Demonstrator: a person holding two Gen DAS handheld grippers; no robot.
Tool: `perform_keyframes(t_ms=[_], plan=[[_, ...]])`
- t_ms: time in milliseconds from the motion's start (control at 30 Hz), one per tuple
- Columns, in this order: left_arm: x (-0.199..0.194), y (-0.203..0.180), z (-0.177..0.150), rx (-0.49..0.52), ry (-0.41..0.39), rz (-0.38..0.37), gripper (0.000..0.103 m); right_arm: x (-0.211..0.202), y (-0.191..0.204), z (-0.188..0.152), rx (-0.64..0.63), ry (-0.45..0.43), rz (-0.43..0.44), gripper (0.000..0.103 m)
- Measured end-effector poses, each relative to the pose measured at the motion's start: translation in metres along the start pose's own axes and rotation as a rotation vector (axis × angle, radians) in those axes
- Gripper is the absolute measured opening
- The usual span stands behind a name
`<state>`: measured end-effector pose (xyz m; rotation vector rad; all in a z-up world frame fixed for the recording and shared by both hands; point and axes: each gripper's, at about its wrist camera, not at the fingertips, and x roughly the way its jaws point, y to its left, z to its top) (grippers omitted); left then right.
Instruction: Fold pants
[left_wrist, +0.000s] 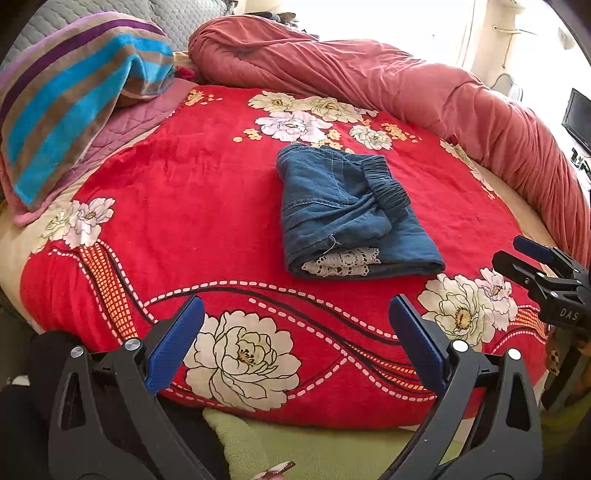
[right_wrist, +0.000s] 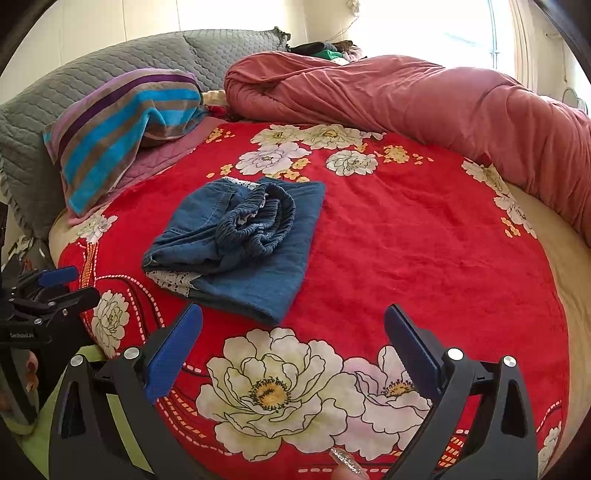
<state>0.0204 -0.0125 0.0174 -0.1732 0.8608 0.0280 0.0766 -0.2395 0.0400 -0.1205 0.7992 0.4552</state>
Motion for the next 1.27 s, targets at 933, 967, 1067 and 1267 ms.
perform_keyframes(t_ms=[933, 967, 1067, 1267], plan=[[0.019, 0.049, 0.008, -0.142, 0.055, 0.059, 0.093, -0.003, -0.043, -0.005, 0.107, -0.024, -0.117, 0.098], [0.02, 0.056, 0.011, -0.151, 0.054, 0.068, 0.093, -0.003, -0.055, -0.006, 0.132, -0.027, -0.14, 0.098], [0.032, 0.087, 0.03, -0.206, 0.048, 0.154, 0.094, -0.002, -0.1, -0.011, 0.223, -0.034, -0.228, 0.098], [0.079, 0.204, 0.074, -0.487, 0.094, 0.366, 0.093, -0.003, -0.21, -0.015, 0.45, -0.044, -0.468, 0.098]])
